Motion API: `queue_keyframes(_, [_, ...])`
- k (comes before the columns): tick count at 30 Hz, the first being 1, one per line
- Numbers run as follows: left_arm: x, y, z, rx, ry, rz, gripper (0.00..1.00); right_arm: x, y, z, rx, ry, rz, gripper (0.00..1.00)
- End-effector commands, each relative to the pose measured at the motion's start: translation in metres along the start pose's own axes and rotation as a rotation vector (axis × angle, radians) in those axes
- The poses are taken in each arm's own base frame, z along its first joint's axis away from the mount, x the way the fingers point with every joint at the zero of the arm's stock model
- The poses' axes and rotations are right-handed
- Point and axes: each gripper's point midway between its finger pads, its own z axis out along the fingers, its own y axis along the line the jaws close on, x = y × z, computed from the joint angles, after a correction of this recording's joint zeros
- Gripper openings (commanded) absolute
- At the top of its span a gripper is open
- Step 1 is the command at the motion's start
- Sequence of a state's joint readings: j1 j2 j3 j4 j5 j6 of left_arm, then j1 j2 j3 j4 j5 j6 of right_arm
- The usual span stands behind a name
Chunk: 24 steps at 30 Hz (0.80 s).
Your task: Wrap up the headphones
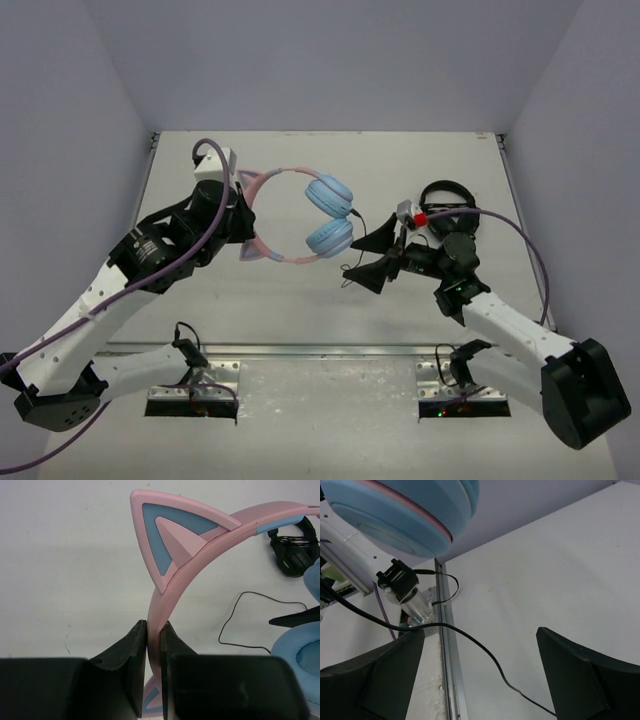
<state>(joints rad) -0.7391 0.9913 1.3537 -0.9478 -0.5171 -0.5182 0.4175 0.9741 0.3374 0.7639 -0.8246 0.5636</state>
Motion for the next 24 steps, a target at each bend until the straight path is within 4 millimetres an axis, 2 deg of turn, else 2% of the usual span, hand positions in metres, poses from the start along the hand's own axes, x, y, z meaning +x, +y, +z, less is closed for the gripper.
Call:
queue_keyframes(1, [-0.037, -0.032, -0.016, 0.147, -0.085, -0.064, 0.00, -0.042, 0.006, 0.019, -0.047, -0.124, -0.173, 0.89])
queue_keyframes(3, [-0.053, -0.036, -0.025, 0.169, -0.124, -0.091, 0.00, -0.033, 0.005, 0.025, -0.085, -0.116, -0.124, 0.81])
queue_keyframes(5, [-0.064, -0.035, -0.031, 0.170, -0.153, -0.105, 0.00, -0.023, 0.011, 0.025, -0.131, -0.112, -0.083, 0.77])
queue_keyframes(6, [-0.075, -0.036, -0.038, 0.175, -0.178, -0.119, 0.00, -0.026, 0.018, 0.026, -0.166, -0.137, -0.086, 0.75])
queue_keyframes(7, [-0.079, -0.034, -0.040, 0.165, -0.188, -0.123, 0.00, -0.015, 0.017, 0.028, -0.170, -0.120, -0.055, 0.74])
queue_keyframes(11, [-0.096, -0.034, -0.049, 0.164, -0.225, -0.144, 0.00, -0.001, 0.023, 0.038, -0.205, -0.100, -0.035, 0.67])
queue_keyframes(13, [-0.101, -0.033, -0.050, 0.152, -0.240, -0.150, 0.00, 0.003, 0.020, 0.041, -0.191, -0.097, -0.028, 0.51])
queue_keyframes(14, [-0.104, -0.030, -0.051, 0.138, -0.252, -0.153, 0.00, 0.004, 0.018, 0.041, -0.182, -0.098, -0.027, 0.40])
queue_keyframes(15, [-0.106, -0.026, -0.051, 0.119, -0.265, -0.157, 0.00, 0.005, 0.016, 0.041, -0.171, -0.100, -0.028, 0.18])
queue_keyframes(17, [-0.113, -0.010, -0.049, 0.032, -0.310, -0.145, 0.00, 0.011, 0.009, 0.033, -0.095, -0.109, -0.019, 0.14])
queue_keyframes(18, [-0.115, -0.003, -0.049, -0.006, -0.330, -0.136, 0.00, 0.013, 0.006, 0.028, -0.056, -0.119, -0.018, 0.07])
queue_keyframes(19, [-0.116, 0.005, -0.043, -0.060, -0.358, -0.123, 0.00, 0.010, 0.001, 0.016, 0.027, -0.168, -0.026, 0.03])
queue_keyframes(20, [-0.115, 0.010, -0.040, -0.089, -0.369, -0.068, 0.00, 0.020, -0.009, 0.007, 0.105, -0.150, -0.020, 0.01])
queue_keyframes(21, [-0.114, 0.013, -0.039, -0.094, -0.385, -0.041, 0.00, 0.020, -0.014, -0.001, 0.162, -0.160, -0.029, 0.01])
queue_keyframes(22, [-0.104, 0.012, -0.024, -0.101, -0.388, 0.044, 0.00, 0.021, -0.026, -0.017, 0.287, -0.164, -0.054, 0.01])
queue_keyframes(23, [-0.100, 0.014, -0.022, -0.099, -0.396, 0.077, 0.00, 0.021, -0.032, -0.025, 0.347, -0.157, -0.067, 0.01])
queue_keyframes(24, [-0.098, 0.000, -0.015, -0.027, -0.414, 0.105, 0.00, 0.007, -0.034, -0.030, 0.390, -0.175, -0.097, 0.01])
